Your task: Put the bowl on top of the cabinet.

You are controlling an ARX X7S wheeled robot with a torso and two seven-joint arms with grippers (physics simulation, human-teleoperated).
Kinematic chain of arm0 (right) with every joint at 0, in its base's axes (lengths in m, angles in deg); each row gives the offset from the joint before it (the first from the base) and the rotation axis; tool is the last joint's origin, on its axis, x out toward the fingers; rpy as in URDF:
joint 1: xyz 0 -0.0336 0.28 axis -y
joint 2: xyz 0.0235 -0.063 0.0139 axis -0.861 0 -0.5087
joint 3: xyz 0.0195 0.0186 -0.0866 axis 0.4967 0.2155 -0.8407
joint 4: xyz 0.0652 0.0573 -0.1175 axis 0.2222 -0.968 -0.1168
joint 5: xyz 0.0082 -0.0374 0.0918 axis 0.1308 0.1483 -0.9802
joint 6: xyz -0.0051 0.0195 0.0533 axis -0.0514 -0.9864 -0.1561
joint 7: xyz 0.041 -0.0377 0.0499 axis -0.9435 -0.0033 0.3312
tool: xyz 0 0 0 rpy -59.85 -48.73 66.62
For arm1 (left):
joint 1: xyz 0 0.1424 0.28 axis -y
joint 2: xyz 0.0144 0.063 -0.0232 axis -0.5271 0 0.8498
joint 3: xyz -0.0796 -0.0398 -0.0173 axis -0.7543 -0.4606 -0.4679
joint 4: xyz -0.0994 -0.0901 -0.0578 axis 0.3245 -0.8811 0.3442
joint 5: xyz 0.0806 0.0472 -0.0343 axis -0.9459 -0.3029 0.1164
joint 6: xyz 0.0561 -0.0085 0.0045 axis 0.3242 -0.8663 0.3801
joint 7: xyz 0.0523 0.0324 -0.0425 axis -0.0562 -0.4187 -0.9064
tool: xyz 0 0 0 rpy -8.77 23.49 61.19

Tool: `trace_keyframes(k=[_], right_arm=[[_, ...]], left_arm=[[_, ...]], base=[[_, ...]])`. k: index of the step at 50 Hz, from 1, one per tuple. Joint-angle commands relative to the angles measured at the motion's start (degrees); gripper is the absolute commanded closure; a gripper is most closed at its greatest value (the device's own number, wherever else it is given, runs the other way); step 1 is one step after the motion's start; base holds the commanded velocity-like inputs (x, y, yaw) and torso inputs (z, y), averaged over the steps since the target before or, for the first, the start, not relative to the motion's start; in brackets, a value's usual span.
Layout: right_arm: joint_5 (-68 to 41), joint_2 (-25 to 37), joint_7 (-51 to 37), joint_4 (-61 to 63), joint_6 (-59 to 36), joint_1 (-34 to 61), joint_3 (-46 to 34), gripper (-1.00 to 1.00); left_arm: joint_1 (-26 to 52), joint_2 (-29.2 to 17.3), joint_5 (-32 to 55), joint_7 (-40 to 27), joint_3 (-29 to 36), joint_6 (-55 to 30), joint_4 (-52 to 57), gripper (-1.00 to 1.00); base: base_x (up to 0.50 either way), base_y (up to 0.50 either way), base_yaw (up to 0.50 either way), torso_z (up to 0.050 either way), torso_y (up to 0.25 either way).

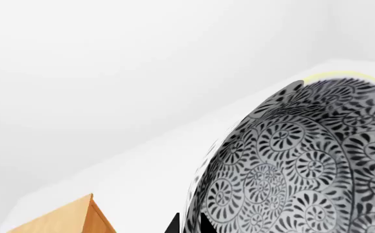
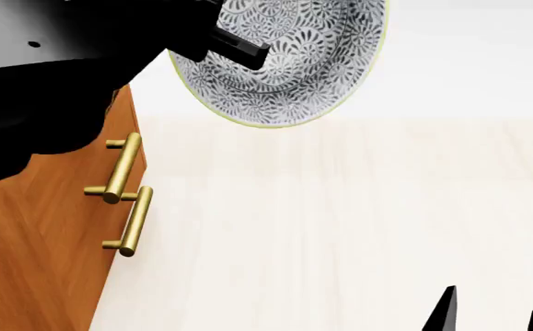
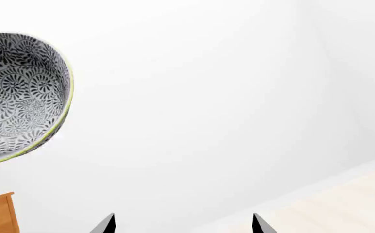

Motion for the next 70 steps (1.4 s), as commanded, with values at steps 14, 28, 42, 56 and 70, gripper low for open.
trace_keyframes(k=[14,28,42,56,70], right_arm=[[0.0,-0.4,0.4,0.1,-1.0,0.1,0.2,-1.0],[-0.3,-0.3,0.6,0.6,-0.7,-0.4,0.8,-1.0],[-0.2,-0.7,0.1,0.5,-0.9,-0.5,1.5,-1.0],[-0.4,-0.9,0.3,0.6,-1.0,-0.6,1.8,-1.0],[-0.1,-1.3,0.3,0.2,-1.5,-0.3,2.1,-1.0]], left_arm=[[19.3,-0.5,10.3,-3.4,-6.8,7.4,-31.1,1.0],[29.6,-0.6,13.6,-7.8,-14.3,12.1,-50.9,1.0],[36.1,-1.0,9.8,-11.9,-17.7,18.6,-69.0,1.0],[37.8,-2.8,-13.8,-21.7,-48.3,12.6,-69.0,1.0],[37.3,-5.1,-19.5,-25.4,-59.7,17.0,-68.0,1.0]], base=[[0.0,0.0,0.0,0.0,0.001],[0.0,0.0,0.0,0.0,0.0],[0.0,0.0,0.0,0.0,0.001],[0.0,0.0,0.0,0.0,0.0],[0.0,0.0,0.0,0.0,0.001]])
